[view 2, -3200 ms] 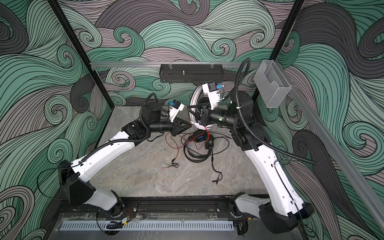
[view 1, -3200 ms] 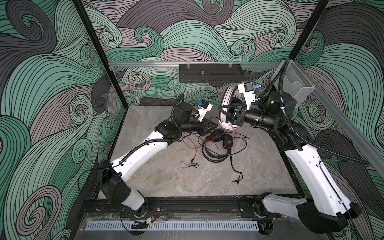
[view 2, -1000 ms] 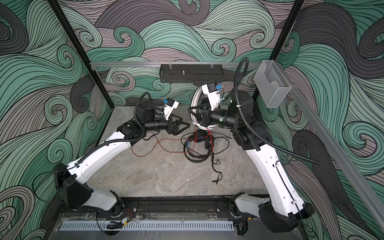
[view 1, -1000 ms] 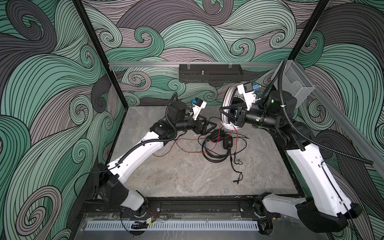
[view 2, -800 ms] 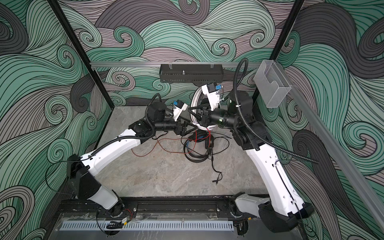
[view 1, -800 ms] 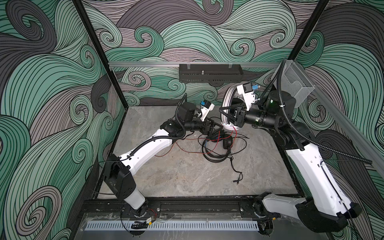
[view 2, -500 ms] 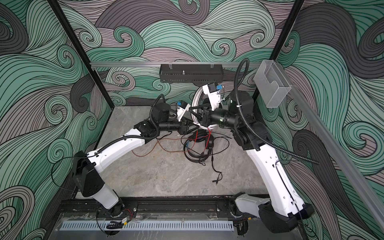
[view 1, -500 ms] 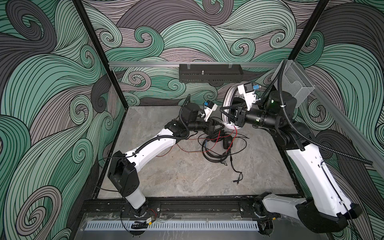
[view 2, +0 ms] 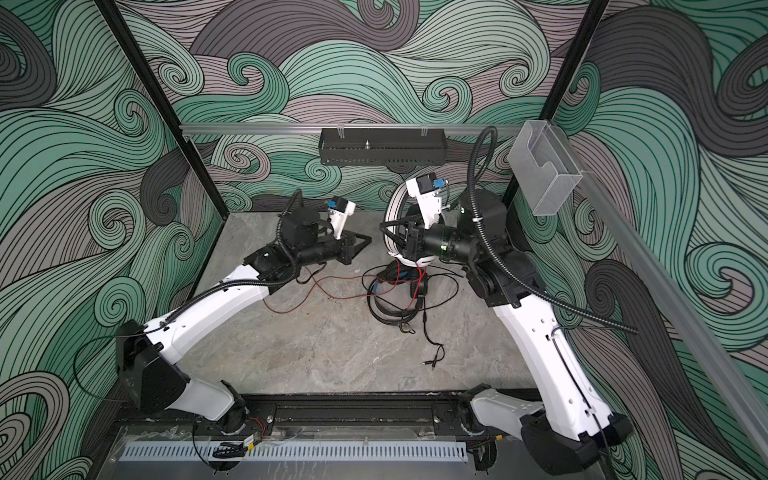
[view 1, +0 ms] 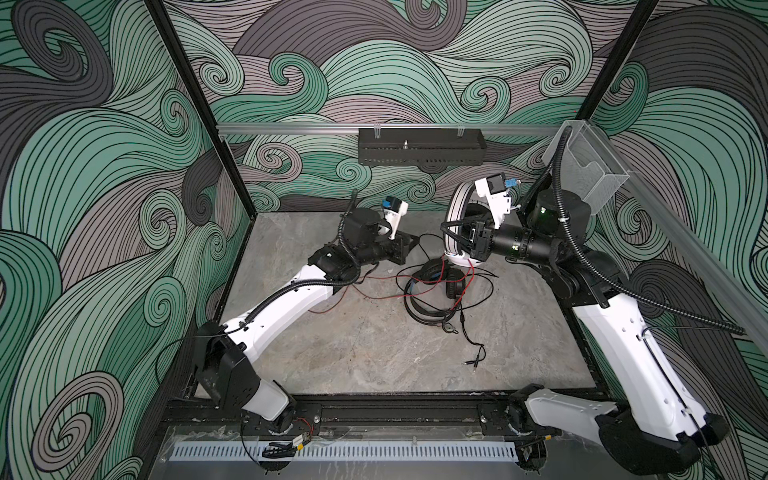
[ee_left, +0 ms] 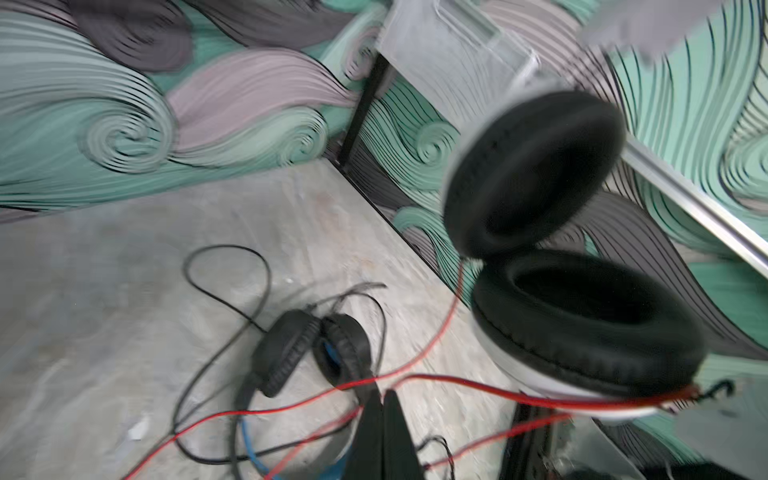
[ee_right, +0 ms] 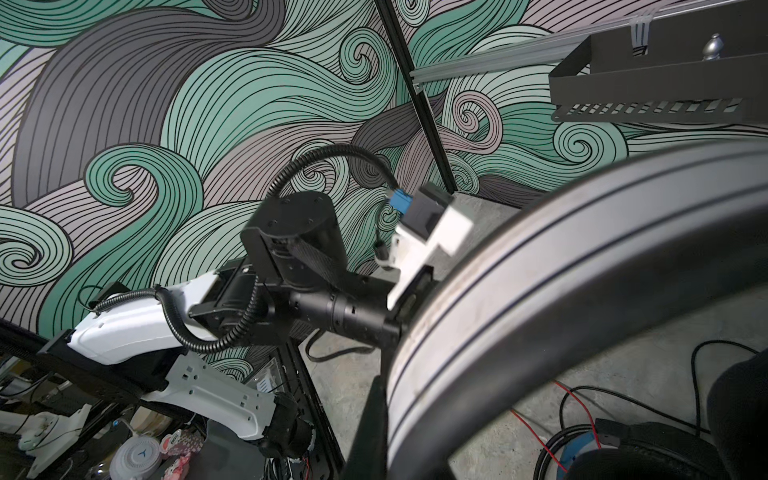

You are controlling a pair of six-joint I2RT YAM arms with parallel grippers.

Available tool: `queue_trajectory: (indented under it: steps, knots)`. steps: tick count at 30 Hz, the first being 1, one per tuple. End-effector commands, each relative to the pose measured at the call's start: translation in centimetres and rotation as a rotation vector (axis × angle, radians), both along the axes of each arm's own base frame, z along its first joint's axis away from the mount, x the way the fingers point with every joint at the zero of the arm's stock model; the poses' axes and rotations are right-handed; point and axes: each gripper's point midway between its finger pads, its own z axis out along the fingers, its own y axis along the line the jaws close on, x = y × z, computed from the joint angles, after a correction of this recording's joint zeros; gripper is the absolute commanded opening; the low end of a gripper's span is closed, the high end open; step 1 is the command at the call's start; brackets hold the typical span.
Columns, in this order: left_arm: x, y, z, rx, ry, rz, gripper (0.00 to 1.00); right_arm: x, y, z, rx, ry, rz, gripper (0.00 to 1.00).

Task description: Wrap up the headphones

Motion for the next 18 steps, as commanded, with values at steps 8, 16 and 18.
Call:
queue_trajectory:
  steps: [8,16,18]
  knots:
    - [-5.4,-1.6,0.7,0.116,-0.114,-0.293,0.52,-0.9,-0.4,3.4,0.043,-0.141,0.008,0.00]
    - [-7.3,-4.7,-1.3,0.120,-0.087,-0.416,0.85,-1.3,-0.5,3.4,0.040,-0.139,0.017,0.00]
    - [-7.5,-5.9,-1.8,0.121,-0.087,-0.439,0.78,-1.2,-0.5,3.5,0.041,-0.138,0.016,0.00]
